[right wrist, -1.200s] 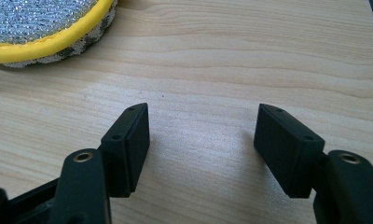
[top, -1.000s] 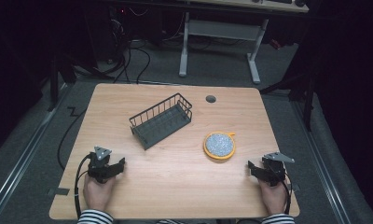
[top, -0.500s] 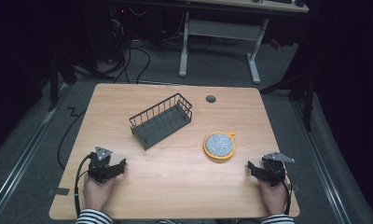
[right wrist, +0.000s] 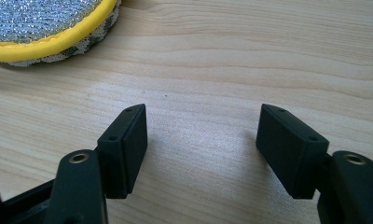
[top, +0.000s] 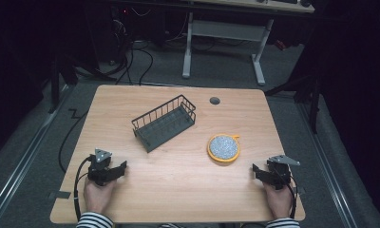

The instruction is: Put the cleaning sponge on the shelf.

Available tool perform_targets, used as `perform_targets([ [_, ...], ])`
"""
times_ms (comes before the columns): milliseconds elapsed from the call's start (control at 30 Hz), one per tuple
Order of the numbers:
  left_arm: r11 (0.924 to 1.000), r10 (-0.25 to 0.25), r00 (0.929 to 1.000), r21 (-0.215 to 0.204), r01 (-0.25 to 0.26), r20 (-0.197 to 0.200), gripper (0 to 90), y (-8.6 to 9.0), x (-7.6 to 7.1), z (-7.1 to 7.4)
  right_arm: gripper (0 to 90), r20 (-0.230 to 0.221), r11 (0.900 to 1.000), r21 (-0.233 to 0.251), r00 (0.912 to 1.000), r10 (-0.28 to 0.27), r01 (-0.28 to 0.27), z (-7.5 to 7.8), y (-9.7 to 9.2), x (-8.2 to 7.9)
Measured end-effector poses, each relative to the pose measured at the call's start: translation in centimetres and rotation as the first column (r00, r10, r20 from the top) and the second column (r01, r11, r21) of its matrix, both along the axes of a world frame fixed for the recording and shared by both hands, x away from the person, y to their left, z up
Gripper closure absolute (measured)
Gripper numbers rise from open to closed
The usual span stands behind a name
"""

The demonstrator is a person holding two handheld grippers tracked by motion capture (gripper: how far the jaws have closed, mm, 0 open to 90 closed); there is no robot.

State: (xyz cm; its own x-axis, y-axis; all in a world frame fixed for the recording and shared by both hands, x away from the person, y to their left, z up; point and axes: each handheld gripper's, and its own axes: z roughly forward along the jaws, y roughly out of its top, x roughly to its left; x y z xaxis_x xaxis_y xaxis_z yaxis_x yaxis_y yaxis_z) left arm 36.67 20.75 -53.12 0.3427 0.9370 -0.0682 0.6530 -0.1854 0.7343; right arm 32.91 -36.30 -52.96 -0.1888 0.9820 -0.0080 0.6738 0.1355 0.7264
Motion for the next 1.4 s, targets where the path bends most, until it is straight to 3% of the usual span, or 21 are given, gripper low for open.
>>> perform_targets([
  [133, 0.9996, -0.02, 0.9998, -0.019, 0.02, 0.006, 32.3, -0.3, 0.0, 0.7, 33.9, 0.001, 1.0, 0.002, 1.0, 0.001, -0.001, 0.0, 0.0, 0.0],
  [167, 0.9996, -0.029, 0.9996, -0.002, 0.029, -0.004, 34.5, -0.4, 0.1, 1.2, 33.9, 0.001, 1.0, 0.004, 1.0, 0.0, 0.0, 0.0, 0.0, 0.0],
  [267, 0.9992, -0.037, 0.9991, -0.015, 0.037, -0.021, 36.8, -0.5, 0.2, 1.8, 33.9, 0.001, 1.0, 0.007, 1.0, 0.0, 0.0, 0.0, -0.1, 0.0],
  [733, 0.9951, -0.06, 0.998, -0.078, 0.061, 0.019, 36.8, -0.8, 1.2, 6.6, 34.3, 0.003, 0.9998, 0.021, 1.0, 0.0, 0.0, 0.0, -0.2, 0.0],
  [833, 0.994, -0.068, 0.9977, -0.087, 0.067, -0.002, 35.1, -1.1, 1.9, 7.5, 34.2, 0.001, 0.9998, 0.018, 1.0, 0.002, -0.002, 0.0, -0.2, 0.0],
  [1067, 0.9948, -0.07, 0.9973, -0.072, 0.072, 0.02, 32.7, -1.9, 3.2, 9.5, 34.1, 0.003, 0.9998, 0.021, 1.0, 0.006, -0.006, 0.0, -0.2, 0.0],
  [1200, 0.9963, -0.082, 0.9966, -0.025, 0.082, 0.004, 33.4, -2.7, 4.5, 10.5, 34.8, 0.003, 0.9999, -0.013, 0.9999, 0.011, -0.011, 0.0, 0.2, 0.0],
  [1400, 0.9958, -0.091, 0.9958, -0.013, 0.091, -0.009, 33.4, -3.3, 5.8, 11.2, 34.8, 0.0, 0.9999, -0.01, 1.0, 0.009, -0.009, 0.0, 0.2, 0.0],
])
